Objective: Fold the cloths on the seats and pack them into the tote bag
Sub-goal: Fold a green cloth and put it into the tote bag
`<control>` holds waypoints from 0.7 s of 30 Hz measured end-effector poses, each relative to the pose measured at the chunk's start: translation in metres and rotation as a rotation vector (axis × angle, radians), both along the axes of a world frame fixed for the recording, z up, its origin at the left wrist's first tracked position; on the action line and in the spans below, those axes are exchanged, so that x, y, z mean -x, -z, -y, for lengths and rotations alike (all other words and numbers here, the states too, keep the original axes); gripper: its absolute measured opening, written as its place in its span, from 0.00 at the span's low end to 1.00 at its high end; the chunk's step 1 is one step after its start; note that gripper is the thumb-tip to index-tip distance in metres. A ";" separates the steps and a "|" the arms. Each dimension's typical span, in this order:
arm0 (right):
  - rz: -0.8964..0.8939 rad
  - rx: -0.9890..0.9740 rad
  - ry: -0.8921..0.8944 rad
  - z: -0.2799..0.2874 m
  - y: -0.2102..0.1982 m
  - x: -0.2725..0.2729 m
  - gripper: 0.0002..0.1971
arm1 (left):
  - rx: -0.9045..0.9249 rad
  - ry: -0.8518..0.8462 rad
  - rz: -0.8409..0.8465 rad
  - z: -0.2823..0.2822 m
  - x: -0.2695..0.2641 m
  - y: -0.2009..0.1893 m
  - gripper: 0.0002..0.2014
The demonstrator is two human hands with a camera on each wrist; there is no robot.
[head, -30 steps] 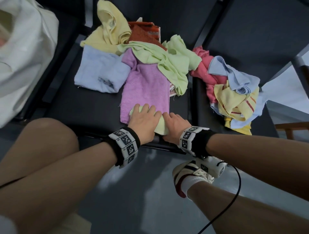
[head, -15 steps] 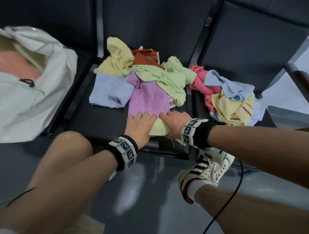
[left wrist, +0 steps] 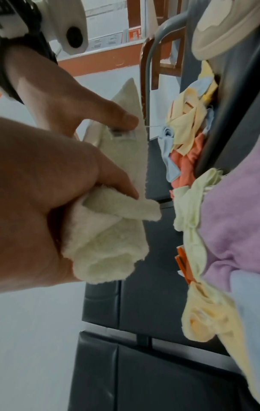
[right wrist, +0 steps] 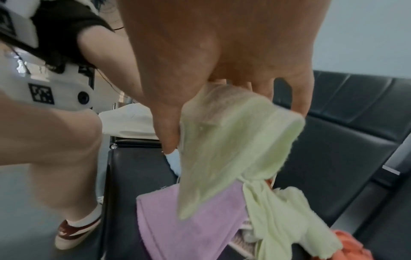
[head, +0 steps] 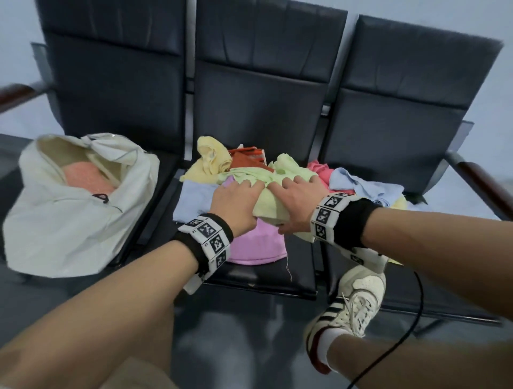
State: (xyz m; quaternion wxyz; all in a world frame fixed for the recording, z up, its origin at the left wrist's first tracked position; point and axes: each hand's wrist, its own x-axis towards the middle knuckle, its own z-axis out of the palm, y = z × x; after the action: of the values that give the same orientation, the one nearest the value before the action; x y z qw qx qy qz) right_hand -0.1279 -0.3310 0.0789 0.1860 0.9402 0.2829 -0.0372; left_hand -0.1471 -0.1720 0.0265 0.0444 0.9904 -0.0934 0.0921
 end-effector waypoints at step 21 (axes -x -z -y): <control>0.047 -0.381 0.015 -0.099 -0.106 0.007 0.21 | -0.134 -0.006 0.058 -0.108 0.026 -0.144 0.26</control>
State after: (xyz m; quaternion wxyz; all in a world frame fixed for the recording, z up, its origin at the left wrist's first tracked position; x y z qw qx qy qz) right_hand -0.1350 -0.2317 0.1846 0.0110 0.9611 0.2734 0.0378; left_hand -0.1730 -0.0644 0.1701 -0.0253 0.9883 -0.0975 0.1143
